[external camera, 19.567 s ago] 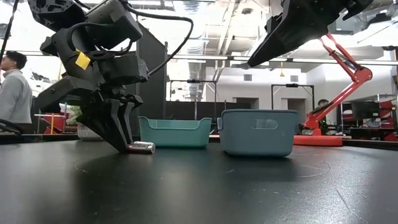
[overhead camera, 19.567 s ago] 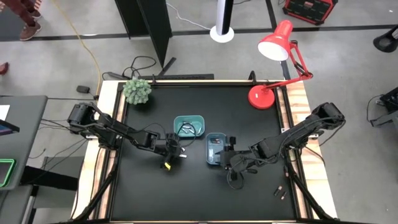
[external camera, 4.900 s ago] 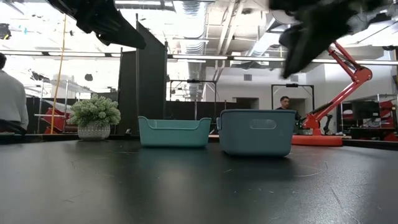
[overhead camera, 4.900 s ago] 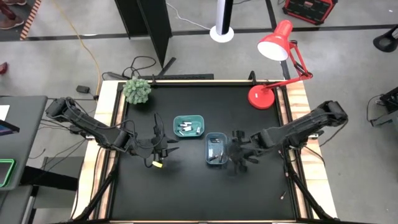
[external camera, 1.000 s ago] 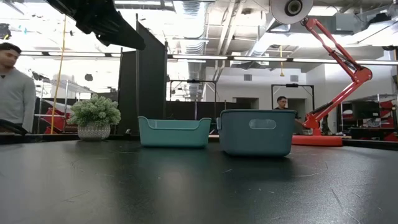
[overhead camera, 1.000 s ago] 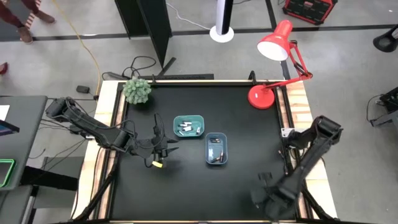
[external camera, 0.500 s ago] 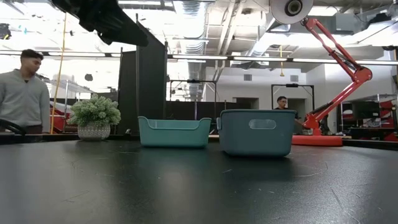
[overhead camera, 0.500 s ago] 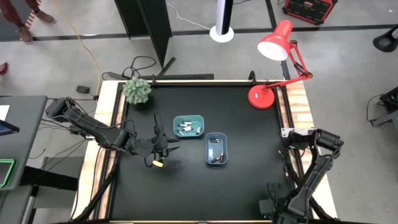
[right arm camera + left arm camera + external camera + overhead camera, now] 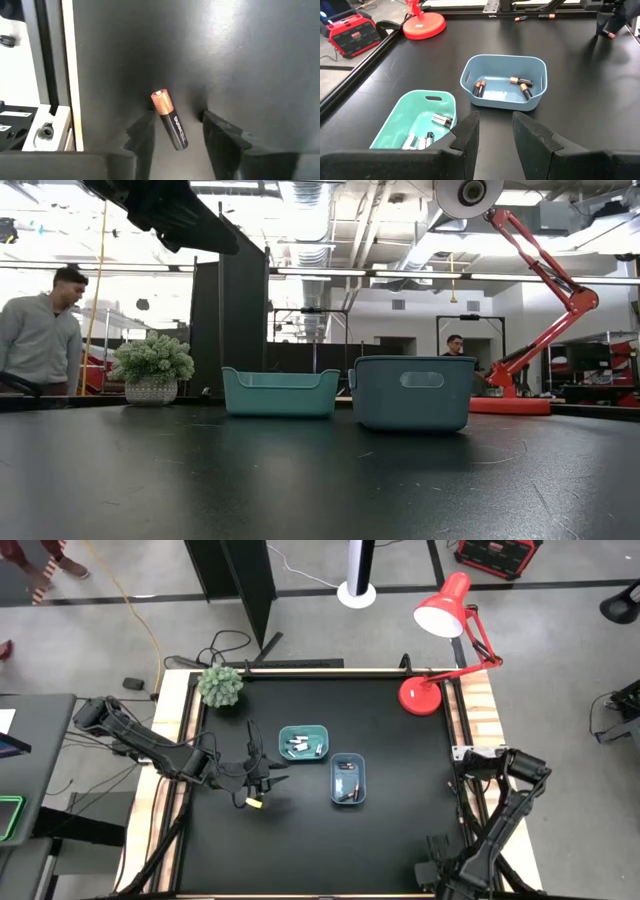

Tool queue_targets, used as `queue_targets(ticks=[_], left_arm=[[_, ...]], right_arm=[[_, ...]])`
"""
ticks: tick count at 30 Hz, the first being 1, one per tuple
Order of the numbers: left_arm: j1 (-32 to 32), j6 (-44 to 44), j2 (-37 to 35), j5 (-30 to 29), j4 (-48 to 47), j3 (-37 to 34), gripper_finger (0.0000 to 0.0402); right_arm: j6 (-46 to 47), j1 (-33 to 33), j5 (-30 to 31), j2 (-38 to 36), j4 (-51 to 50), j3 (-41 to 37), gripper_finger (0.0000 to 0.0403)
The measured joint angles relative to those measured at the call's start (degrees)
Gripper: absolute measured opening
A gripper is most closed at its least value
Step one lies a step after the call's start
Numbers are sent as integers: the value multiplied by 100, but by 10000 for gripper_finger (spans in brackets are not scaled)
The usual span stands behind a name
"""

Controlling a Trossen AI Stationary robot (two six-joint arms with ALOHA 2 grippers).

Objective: Sort batteries
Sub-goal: Put the black battery into the blue bin

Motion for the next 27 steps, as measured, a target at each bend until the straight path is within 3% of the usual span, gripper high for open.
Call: queue_targets(ticks=[8,21,27], left_arm=[[0,8,0,0,0,0,112],[0,11,0,-2,-3,0,112],[0,13,0,-2,-4,0,112]], right_arm=[[-296,-162,-46,-3,-102,-11,122],[-1388,-805,0,-3,-264,-17,118],[-1440,-965,-76,-8,-472,-71,118]])
